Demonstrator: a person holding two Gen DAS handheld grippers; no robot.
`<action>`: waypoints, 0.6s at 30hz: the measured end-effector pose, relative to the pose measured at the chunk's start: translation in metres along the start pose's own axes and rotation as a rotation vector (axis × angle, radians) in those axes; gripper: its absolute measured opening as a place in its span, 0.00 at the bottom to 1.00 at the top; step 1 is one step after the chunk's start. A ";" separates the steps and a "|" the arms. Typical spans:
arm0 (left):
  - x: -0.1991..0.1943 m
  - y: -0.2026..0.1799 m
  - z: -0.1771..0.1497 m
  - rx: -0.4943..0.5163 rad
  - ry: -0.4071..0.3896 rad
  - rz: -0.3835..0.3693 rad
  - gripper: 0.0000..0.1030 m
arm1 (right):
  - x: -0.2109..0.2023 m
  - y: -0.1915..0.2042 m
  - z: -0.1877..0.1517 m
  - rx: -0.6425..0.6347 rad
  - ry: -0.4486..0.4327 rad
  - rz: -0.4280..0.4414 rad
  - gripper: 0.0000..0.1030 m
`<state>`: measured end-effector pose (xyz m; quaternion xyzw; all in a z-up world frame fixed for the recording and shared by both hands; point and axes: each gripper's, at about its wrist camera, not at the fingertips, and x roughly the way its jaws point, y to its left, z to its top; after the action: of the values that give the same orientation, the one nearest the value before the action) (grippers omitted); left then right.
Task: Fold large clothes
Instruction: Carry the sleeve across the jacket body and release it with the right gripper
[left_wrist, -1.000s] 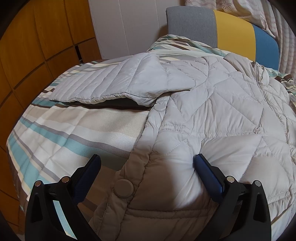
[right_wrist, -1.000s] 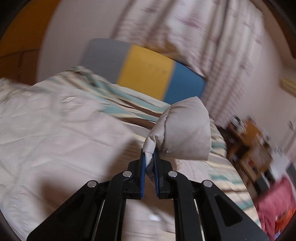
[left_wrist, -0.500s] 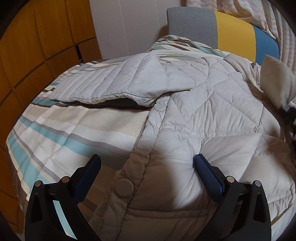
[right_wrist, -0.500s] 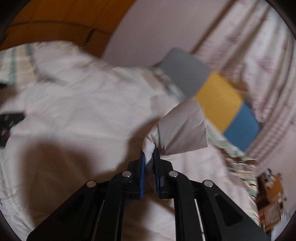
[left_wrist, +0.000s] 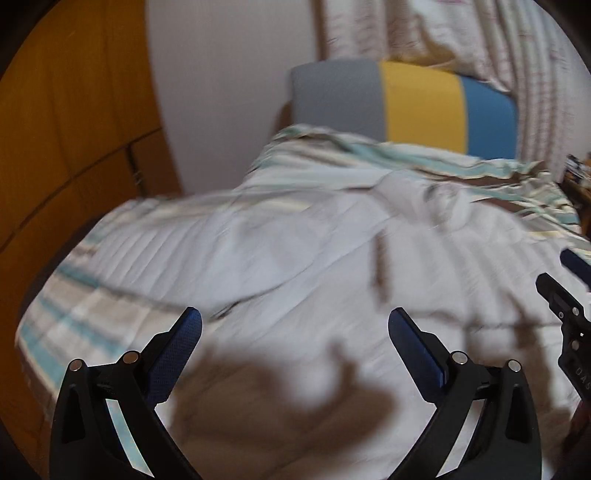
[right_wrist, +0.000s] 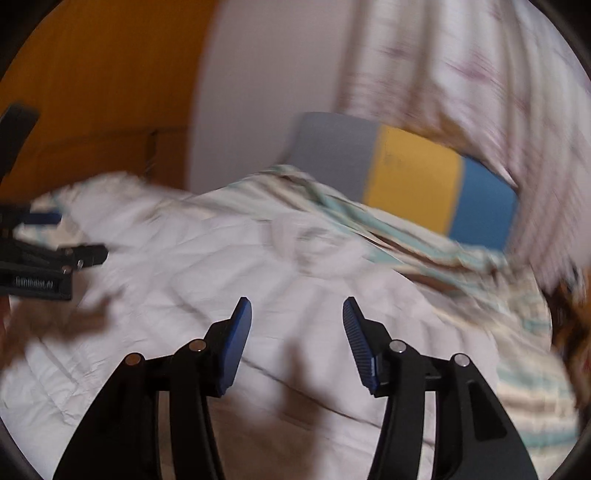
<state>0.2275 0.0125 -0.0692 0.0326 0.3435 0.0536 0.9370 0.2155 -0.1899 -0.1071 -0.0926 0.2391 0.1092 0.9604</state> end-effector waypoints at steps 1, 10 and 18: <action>0.006 -0.013 0.007 0.016 -0.001 -0.019 0.97 | 0.000 -0.021 -0.002 0.084 0.008 -0.044 0.48; 0.100 -0.081 0.009 0.174 0.096 -0.008 0.65 | -0.017 -0.152 -0.056 0.617 0.137 -0.251 0.40; 0.109 -0.042 -0.009 -0.012 0.116 -0.033 0.65 | 0.013 -0.181 -0.021 0.569 0.115 -0.227 0.29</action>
<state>0.3076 -0.0156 -0.1503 0.0183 0.3974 0.0417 0.9165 0.2637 -0.3659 -0.1090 0.1478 0.3022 -0.0757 0.9387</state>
